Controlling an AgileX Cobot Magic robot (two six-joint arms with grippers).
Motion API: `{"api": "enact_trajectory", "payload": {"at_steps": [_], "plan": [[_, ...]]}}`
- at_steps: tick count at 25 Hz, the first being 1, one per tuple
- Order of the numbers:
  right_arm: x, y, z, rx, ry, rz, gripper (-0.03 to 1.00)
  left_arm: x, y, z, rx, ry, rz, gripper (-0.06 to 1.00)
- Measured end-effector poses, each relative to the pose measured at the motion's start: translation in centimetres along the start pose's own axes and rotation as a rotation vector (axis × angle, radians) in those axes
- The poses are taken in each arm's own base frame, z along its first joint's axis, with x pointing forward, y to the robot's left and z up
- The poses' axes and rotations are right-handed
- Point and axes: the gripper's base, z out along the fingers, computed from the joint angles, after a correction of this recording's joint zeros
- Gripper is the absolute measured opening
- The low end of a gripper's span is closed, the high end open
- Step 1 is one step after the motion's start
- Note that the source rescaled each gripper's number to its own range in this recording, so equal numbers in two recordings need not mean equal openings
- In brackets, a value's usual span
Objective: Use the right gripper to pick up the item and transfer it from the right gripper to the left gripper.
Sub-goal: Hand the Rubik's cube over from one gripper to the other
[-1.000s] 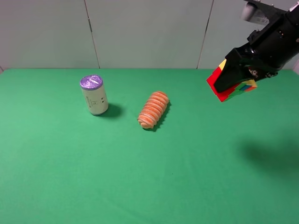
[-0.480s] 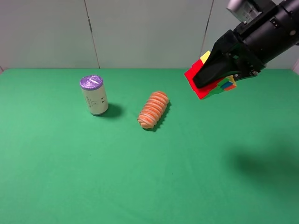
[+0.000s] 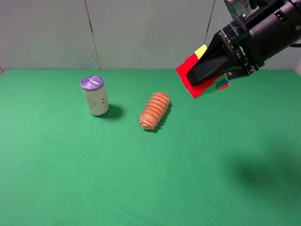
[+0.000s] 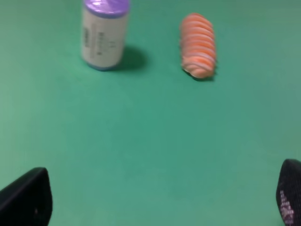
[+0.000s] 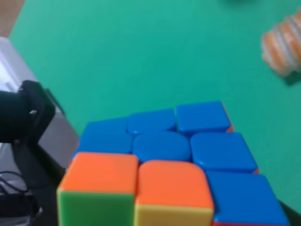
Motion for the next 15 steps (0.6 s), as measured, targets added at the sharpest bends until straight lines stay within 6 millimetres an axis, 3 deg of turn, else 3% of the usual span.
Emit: {"api": "enact_trajectory", "payload": {"at_steps": [6, 15], "plan": [[0.0, 0.3, 0.0, -0.028, -0.002, 0.002, 0.01, -2.6, 0.2, 3.0, 0.107, 0.043, 0.206, 0.87], [-0.2, 0.6, 0.0, -0.066, -0.021, 0.018, 0.01, -5.3, 1.5, 8.4, 0.194, 0.078, 0.367, 0.86]]}}
